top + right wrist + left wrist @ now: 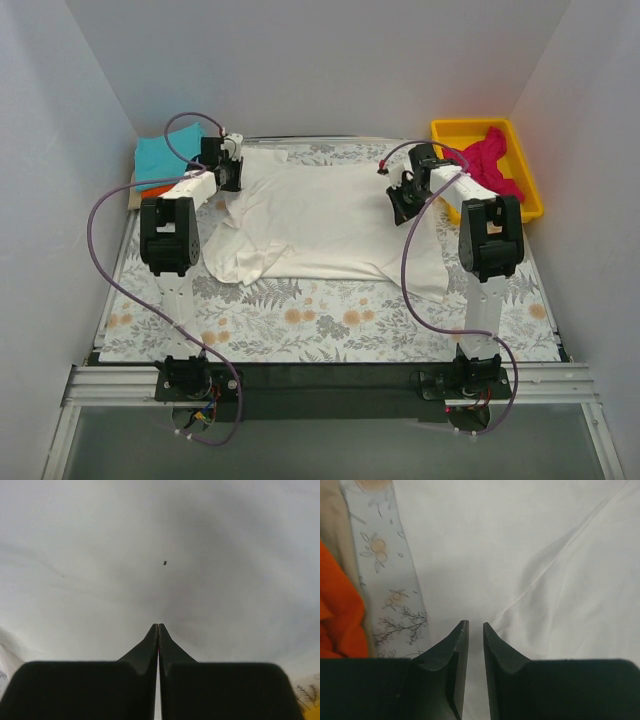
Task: Fold and stack the t-shirts
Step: Flatten the tshirt out
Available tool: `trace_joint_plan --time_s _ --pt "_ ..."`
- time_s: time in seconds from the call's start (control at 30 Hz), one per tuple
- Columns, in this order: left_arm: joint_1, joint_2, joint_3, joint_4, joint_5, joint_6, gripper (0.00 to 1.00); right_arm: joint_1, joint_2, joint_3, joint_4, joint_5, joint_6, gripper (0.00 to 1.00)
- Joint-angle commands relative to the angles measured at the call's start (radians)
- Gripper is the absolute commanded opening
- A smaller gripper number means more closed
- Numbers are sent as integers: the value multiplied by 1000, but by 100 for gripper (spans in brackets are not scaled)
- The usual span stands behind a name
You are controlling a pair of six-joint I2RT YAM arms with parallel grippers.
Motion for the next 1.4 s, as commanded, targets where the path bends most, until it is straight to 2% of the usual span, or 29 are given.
trace_joint_plan --time_s 0.0,0.13,0.17,0.33,0.47,0.53,0.6,0.63,0.67,0.7,0.73,0.77,0.8,0.87,0.9,0.97,1.03,1.07,1.17,1.2,1.37 --pt "3 12 21 -50 -47 -44 19 6 -2 -28 -12 -32 13 1" --pt "3 78 41 -50 -123 -33 18 8 31 -54 -12 18 5 1" --pt "3 97 64 -50 -186 -29 16 8 43 -59 -10 54 2 1" --pt "9 255 209 -50 -270 8 15 2 86 -64 -4 123 -32 1" --pt "14 409 442 -50 -332 42 15 -3 116 -44 -3 167 -50 1" --pt "15 441 510 -50 -321 48 19 -3 120 -25 -6 175 -56 1" --pt "15 431 526 -29 -289 35 27 -3 116 -10 -10 154 -59 1" --pt "17 415 517 -29 -190 27 36 0 99 1 -10 141 -62 1" --pt "17 392 497 -17 -157 19 38 0 88 7 -12 105 -65 3" --pt "14 335 448 -5 -139 -5 40 3 74 10 -13 83 -68 9" --pt "14 302 420 3 -29 -18 46 6 44 24 -21 69 -65 13" --pt "14 267 399 9 -2 -30 47 8 25 31 -32 27 -65 18" --pt "9 197 383 2 31 -44 47 9 5 41 -49 -1 -73 27" --pt "8 66 304 -35 126 -39 49 11 -65 50 -88 -40 -73 35" --pt "3 17 209 -47 143 -16 49 11 -117 50 -108 -50 -93 41" --pt "1 -141 100 -92 214 17 49 9 -177 24 -160 -58 -117 46" --pt "1 -245 -6 -135 258 69 49 11 -252 -42 -200 -58 -163 46" --pt "1 -346 -117 -170 294 117 48 11 -274 -65 -237 -47 -176 45" --pt "-3 -517 -250 -300 380 227 46 11 -355 -174 -276 -11 -213 35" --pt "-14 -554 -336 -320 410 246 46 11 -376 -210 -295 -4 -220 30" --pt "-54 -738 -566 -412 401 324 43 12 -505 -433 -314 67 -243 25"
